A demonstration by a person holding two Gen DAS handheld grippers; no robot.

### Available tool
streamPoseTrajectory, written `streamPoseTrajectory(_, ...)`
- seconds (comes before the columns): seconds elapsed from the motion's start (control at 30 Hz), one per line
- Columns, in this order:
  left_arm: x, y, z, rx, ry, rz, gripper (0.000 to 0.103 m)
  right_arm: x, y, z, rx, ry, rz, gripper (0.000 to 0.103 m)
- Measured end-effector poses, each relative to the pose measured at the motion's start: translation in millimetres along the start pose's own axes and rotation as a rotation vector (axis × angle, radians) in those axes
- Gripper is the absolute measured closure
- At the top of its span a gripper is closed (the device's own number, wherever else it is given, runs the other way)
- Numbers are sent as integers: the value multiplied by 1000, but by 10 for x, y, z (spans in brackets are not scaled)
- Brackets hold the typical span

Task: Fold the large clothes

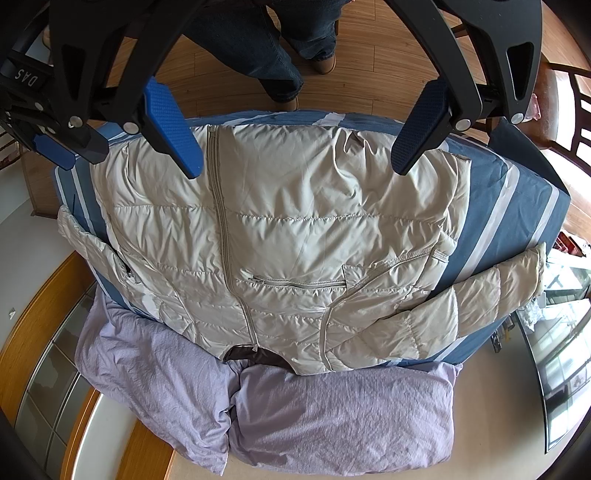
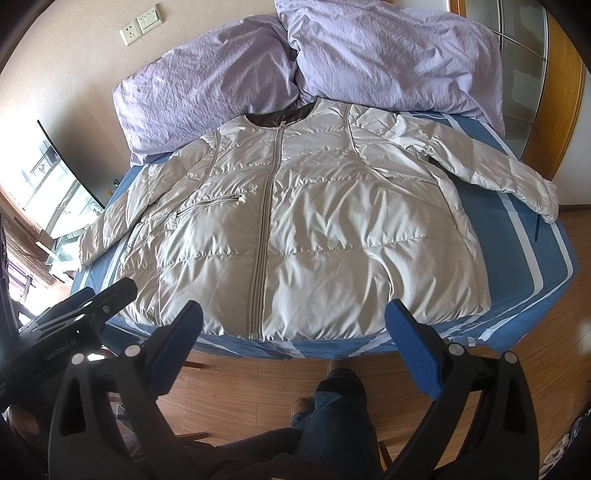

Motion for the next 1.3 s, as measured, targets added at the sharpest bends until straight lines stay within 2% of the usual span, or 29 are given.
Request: streamPoseTrajectory(1.3,1,0,0,-1,1,1,1,12,-22,-2,0,0,1,4)
Point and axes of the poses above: each gripper's, at about its wrist camera, not at the fingertips, and x roughly the way its jaws point, z to its left, y to its underside, the point moved 4 cm from there along x, roughly the way its jaws point, and after that the axes turned 4 degrees about x, right-handed, at the moved point
